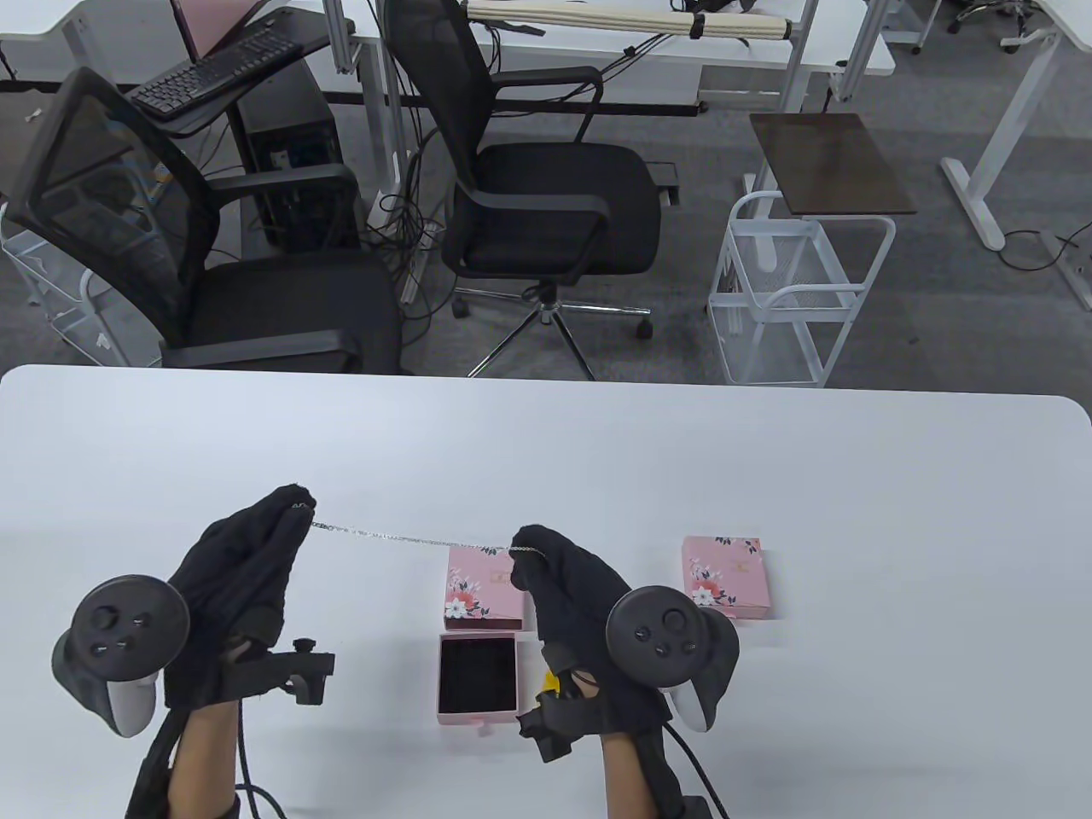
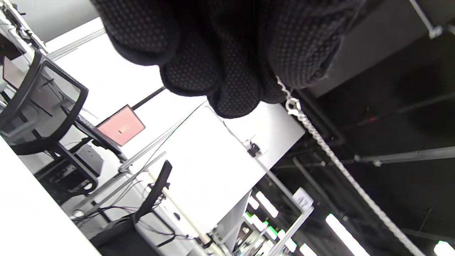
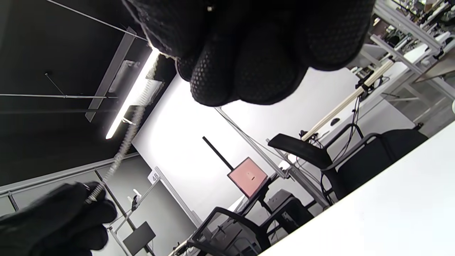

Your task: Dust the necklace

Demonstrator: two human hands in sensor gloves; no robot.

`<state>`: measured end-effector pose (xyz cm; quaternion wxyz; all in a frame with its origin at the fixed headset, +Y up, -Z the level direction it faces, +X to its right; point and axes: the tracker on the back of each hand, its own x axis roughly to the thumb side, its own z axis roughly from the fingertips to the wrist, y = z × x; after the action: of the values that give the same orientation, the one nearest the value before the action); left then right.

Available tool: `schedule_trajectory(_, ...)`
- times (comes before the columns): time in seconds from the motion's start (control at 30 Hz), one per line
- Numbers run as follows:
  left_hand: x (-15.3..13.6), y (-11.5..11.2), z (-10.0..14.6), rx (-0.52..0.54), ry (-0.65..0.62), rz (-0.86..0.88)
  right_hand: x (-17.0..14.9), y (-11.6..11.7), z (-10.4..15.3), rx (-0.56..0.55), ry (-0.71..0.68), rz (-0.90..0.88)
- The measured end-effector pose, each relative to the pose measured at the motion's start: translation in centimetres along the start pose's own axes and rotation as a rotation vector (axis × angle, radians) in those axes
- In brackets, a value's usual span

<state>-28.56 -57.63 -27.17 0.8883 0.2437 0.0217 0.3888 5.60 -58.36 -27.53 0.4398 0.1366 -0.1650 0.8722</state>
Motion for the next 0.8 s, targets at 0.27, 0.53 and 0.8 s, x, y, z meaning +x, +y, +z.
schedule_trajectory(0.27,2.4,-6.4,0.4,-0.361,-0.074,-0.312,1.4,-1.3,1.0,-0.139,-0.058,-0.028)
schedule_trajectory(0.53,4.1,-12.7,2.7,-0.695,-0.152,-0.374,2.5,-1.0,1.3,-0.145,-0.094,0.034)
schedule_trajectory(0.8,4.0,-14.0,3.2,-0.81,-0.146,-0.363,2.1,-0.6,1.0,-0.112,-0.07,0.029)
